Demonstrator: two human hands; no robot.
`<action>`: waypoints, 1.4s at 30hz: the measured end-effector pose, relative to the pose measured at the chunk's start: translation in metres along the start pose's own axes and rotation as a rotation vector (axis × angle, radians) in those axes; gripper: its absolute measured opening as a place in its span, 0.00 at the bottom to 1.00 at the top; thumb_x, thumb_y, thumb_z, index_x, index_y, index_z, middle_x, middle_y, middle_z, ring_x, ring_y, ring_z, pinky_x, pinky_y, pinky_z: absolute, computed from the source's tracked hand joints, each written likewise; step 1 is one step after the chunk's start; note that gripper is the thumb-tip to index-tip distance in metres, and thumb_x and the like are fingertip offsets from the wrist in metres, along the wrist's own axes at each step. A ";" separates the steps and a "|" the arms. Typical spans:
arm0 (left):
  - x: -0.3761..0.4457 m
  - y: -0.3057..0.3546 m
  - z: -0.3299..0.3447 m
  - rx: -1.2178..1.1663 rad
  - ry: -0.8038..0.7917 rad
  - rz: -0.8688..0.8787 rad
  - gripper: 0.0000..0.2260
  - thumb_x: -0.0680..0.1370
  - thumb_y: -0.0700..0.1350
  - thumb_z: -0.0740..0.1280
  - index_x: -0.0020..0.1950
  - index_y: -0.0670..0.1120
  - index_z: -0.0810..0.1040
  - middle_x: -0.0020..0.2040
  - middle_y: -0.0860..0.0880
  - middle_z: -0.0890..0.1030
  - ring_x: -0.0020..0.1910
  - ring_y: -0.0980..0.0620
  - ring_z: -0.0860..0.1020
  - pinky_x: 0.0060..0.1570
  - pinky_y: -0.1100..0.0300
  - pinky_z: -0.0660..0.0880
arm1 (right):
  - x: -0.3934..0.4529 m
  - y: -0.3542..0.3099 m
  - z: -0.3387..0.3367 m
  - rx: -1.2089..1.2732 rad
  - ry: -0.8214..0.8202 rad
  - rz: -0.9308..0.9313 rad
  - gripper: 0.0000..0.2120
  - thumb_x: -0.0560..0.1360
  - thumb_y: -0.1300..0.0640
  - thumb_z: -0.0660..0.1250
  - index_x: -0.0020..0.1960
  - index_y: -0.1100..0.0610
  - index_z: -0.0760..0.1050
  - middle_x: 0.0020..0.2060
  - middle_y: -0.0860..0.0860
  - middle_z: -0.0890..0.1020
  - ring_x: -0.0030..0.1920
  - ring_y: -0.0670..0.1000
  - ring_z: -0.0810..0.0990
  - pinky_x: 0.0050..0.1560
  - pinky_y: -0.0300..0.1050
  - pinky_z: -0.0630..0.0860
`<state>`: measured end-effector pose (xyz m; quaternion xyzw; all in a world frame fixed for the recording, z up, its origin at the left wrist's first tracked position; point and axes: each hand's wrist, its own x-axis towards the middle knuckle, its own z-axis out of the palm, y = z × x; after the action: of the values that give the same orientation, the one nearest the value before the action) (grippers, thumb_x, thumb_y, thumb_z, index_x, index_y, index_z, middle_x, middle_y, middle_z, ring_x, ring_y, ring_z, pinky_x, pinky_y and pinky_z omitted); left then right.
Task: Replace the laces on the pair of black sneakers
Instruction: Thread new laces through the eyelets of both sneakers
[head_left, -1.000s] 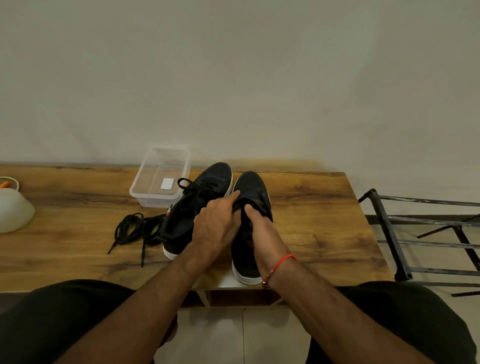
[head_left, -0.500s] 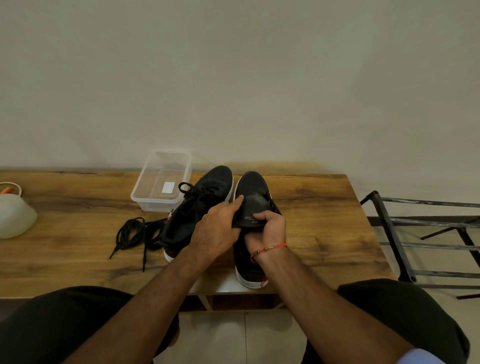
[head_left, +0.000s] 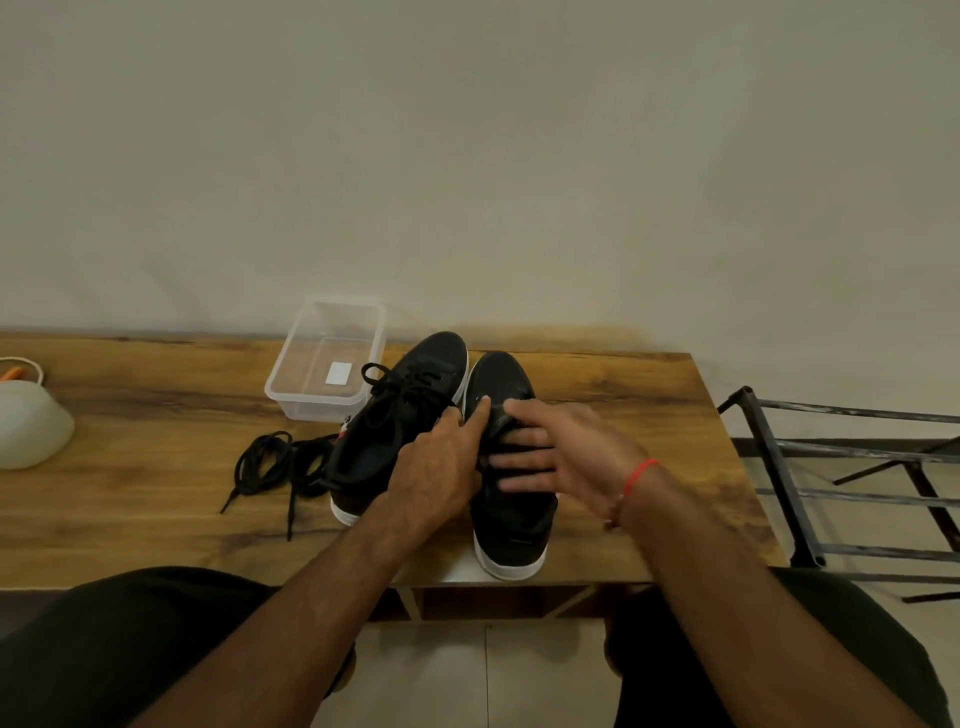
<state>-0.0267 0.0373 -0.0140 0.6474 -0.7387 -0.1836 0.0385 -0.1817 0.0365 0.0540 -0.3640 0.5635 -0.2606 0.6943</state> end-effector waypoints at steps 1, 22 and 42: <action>0.000 0.000 0.000 -0.002 -0.003 -0.003 0.36 0.82 0.46 0.64 0.83 0.54 0.47 0.71 0.43 0.67 0.57 0.43 0.78 0.54 0.49 0.78 | -0.012 -0.011 -0.013 -0.236 0.026 -0.023 0.14 0.80 0.49 0.67 0.55 0.60 0.77 0.49 0.60 0.85 0.45 0.61 0.86 0.43 0.52 0.84; -0.002 -0.021 -0.018 -0.411 -0.258 -0.080 0.35 0.77 0.53 0.63 0.83 0.57 0.53 0.64 0.44 0.73 0.59 0.45 0.77 0.61 0.49 0.77 | 0.035 0.000 -0.038 -1.533 -0.087 -0.288 0.25 0.79 0.45 0.66 0.75 0.37 0.66 0.77 0.49 0.53 0.74 0.61 0.53 0.75 0.62 0.58; -0.018 0.001 -0.015 -0.118 -0.201 0.090 0.27 0.84 0.57 0.58 0.82 0.55 0.56 0.62 0.48 0.69 0.60 0.52 0.72 0.61 0.57 0.73 | 0.036 0.015 -0.029 -1.554 -0.282 -0.048 0.40 0.80 0.64 0.60 0.82 0.46 0.40 0.80 0.53 0.34 0.76 0.59 0.62 0.74 0.52 0.66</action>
<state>-0.0201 0.0517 0.0030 0.5883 -0.7552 -0.2889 0.0105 -0.2021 0.0112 0.0177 -0.7864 0.4829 0.2416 0.3000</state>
